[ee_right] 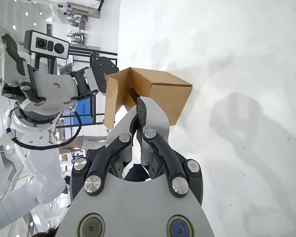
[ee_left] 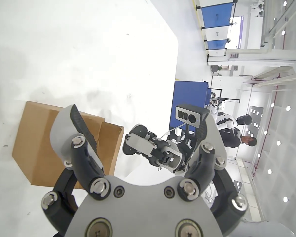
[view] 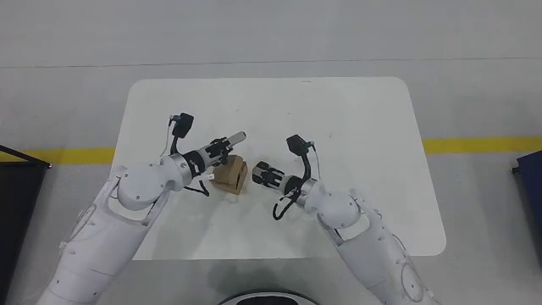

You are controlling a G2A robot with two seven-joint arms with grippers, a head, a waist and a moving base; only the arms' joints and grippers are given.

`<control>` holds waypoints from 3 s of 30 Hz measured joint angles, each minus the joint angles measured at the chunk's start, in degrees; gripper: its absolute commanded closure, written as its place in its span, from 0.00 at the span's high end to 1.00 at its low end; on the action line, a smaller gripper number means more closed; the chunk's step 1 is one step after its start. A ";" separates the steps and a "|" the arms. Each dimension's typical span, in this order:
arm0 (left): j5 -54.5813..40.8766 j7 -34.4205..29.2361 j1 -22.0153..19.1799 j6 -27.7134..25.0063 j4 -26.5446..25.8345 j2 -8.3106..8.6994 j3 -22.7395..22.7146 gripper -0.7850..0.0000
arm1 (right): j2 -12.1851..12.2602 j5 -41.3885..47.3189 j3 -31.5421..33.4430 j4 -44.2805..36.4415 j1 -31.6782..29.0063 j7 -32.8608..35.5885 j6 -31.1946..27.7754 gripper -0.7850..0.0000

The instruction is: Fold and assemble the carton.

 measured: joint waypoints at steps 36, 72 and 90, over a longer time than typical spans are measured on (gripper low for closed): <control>0.66 -1.09 0.44 -0.24 0.80 -0.52 -0.16 1.00 | -1.54 -1.53 -9.04 7.53 10.46 5.58 2.74 0.00; 1.10 -2.41 1.21 -0.54 0.65 -0.67 -0.64 1.00 | -2.15 -4.50 -10.88 6.68 10.96 1.68 8.43 0.26; 0.84 -2.21 0.69 -0.67 1.21 -1.00 -0.10 1.00 | -1.86 -4.23 -9.58 5.47 9.25 2.03 7.20 0.25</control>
